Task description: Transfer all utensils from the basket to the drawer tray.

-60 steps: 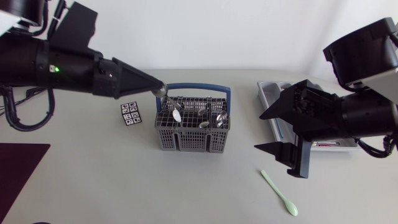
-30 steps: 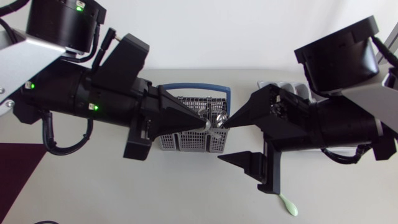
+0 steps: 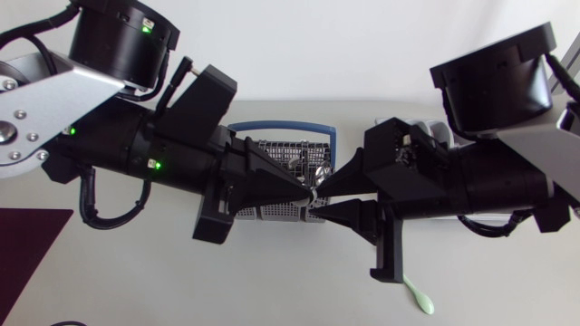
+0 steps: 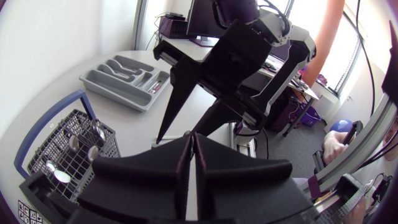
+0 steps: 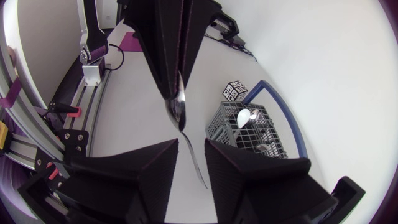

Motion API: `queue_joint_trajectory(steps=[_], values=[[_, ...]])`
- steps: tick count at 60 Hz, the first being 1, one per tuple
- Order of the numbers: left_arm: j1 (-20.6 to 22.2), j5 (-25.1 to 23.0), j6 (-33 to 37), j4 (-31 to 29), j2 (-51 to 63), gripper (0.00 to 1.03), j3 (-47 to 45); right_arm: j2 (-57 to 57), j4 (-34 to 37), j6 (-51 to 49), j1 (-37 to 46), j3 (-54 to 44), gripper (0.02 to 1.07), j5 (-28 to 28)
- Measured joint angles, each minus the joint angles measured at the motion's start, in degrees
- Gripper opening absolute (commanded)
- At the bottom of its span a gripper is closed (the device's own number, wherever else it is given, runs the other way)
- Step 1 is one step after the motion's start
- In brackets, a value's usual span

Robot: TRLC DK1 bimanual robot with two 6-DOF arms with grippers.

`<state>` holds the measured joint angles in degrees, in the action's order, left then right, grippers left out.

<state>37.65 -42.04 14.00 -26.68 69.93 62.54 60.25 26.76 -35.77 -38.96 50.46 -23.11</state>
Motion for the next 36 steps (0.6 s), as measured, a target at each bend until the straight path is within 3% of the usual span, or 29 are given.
queue_joint_trajectory(steps=[7,14,23,27,36], values=[[0.00,-0.61,0.00,0.02,0.00,0.04,0.00,0.00,0.02,-0.02,-0.11,-0.02,0.08,-1.20],[0.00,-1.05,-0.02,-0.02,0.00,0.04,0.00,0.00,-0.20,-0.02,-0.11,-0.35,0.07,-1.40],[-0.39,-1.01,-0.48,0.00,0.07,0.21,0.02,0.57,-0.20,-0.26,-0.20,-0.94,0.07,-2.49],[-0.98,-1.03,-0.59,0.02,0.15,0.42,0.09,0.85,0.00,-0.24,-0.37,-1.09,0.07,-2.60],[-4.22,-1.25,-2.86,2.82,0.15,0.75,1.99,1.64,1.01,-0.52,0.35,-3.08,0.07,-2.34]])
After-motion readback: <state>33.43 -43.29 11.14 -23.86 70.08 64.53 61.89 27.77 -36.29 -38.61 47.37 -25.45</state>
